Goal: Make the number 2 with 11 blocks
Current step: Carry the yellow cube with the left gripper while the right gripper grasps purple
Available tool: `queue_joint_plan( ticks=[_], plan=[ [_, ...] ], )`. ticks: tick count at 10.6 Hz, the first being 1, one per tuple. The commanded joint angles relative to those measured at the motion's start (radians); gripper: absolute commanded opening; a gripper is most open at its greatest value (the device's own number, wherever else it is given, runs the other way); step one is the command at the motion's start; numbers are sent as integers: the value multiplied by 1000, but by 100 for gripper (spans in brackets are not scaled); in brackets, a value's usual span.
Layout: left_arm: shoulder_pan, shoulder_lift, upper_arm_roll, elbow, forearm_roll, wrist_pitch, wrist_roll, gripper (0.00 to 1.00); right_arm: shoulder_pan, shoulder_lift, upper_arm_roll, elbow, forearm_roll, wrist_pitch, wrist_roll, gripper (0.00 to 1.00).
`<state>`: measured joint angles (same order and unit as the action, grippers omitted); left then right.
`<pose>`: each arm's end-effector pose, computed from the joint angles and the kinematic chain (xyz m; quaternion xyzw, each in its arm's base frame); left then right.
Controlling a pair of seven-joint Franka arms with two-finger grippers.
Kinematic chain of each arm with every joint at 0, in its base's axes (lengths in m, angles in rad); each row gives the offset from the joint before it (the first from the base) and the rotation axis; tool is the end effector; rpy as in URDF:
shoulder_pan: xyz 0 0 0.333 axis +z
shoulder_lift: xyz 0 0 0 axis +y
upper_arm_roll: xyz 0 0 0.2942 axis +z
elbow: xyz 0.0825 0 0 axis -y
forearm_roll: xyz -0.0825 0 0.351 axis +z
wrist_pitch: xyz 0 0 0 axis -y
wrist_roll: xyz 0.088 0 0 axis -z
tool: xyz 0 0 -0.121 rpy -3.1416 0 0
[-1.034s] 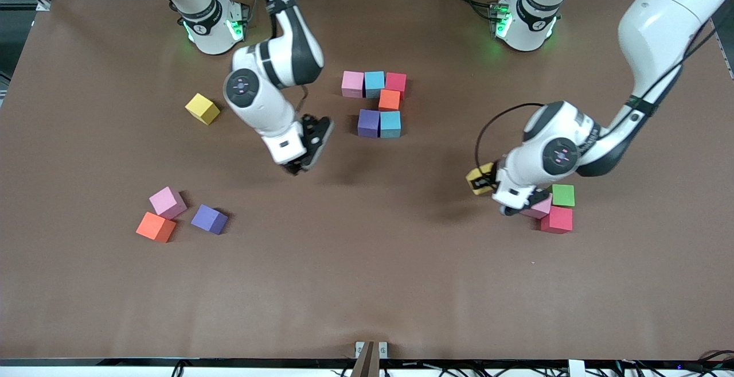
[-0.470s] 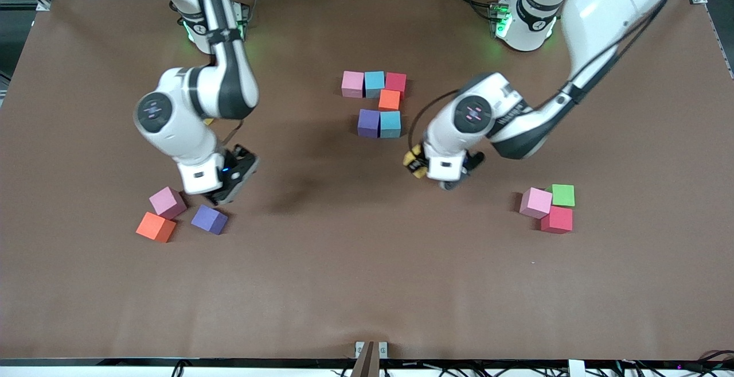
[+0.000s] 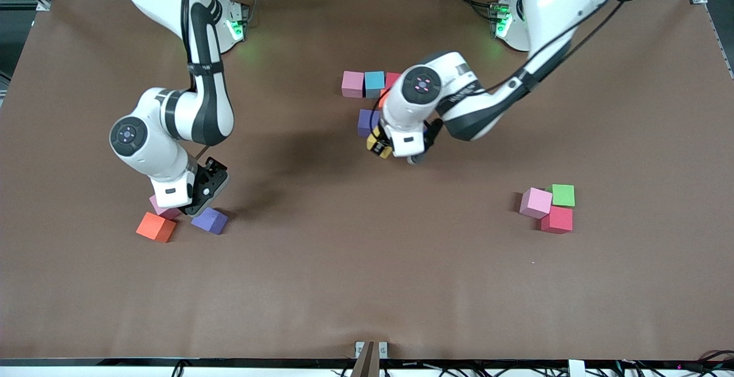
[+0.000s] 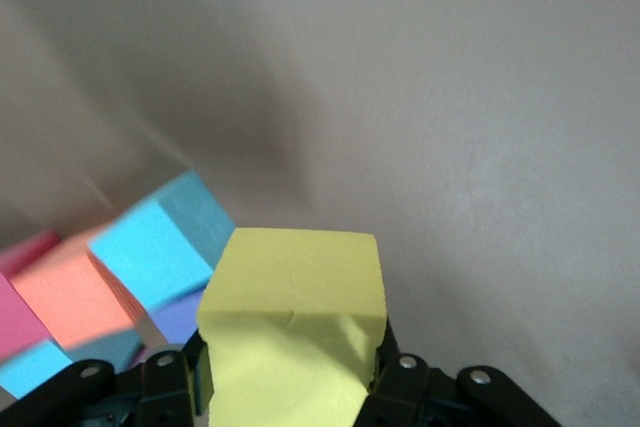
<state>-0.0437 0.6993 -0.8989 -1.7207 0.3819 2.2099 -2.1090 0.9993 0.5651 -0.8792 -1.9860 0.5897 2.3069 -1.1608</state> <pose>0.4331 -0.4605 0.2933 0.8518 0.5115 -0.1044 0.0446 0.5657 0.1012 0.2576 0.8882 0.4593 0.0127 0.0037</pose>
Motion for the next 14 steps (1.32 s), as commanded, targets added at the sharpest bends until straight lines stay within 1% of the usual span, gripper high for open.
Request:
queue_joint_plan(
  ticks=[1,2,3,4,6,9,10,13,14],
  plan=[
    [-117,11,72,29,-43,58,-196,20,-172,47,139,87,-2,17,-74,100],
    [-151,8,99,29,-38,91,-312,20,-227,61,184,108,-4,16,-89,100],
    [-156,6,103,27,-38,91,-369,20,-251,64,203,114,-5,19,-103,100],
    [-163,5,103,27,-40,97,-420,20,-252,71,203,125,-5,29,-105,100],
    [-183,3,104,20,-31,172,-543,20,-254,101,204,141,-5,64,-109,100],
    [-232,8,107,15,-26,197,-626,20,-258,116,204,150,-2,77,-132,100],
    [-243,9,107,10,-26,197,-634,20,-263,116,216,148,-1,77,-132,100],
    [-245,11,109,-16,-26,229,-661,19,-356,116,304,151,-4,117,-146,100],
    [-263,11,129,-25,-20,243,-664,19,-379,116,328,151,-4,132,-155,100]
  ],
)
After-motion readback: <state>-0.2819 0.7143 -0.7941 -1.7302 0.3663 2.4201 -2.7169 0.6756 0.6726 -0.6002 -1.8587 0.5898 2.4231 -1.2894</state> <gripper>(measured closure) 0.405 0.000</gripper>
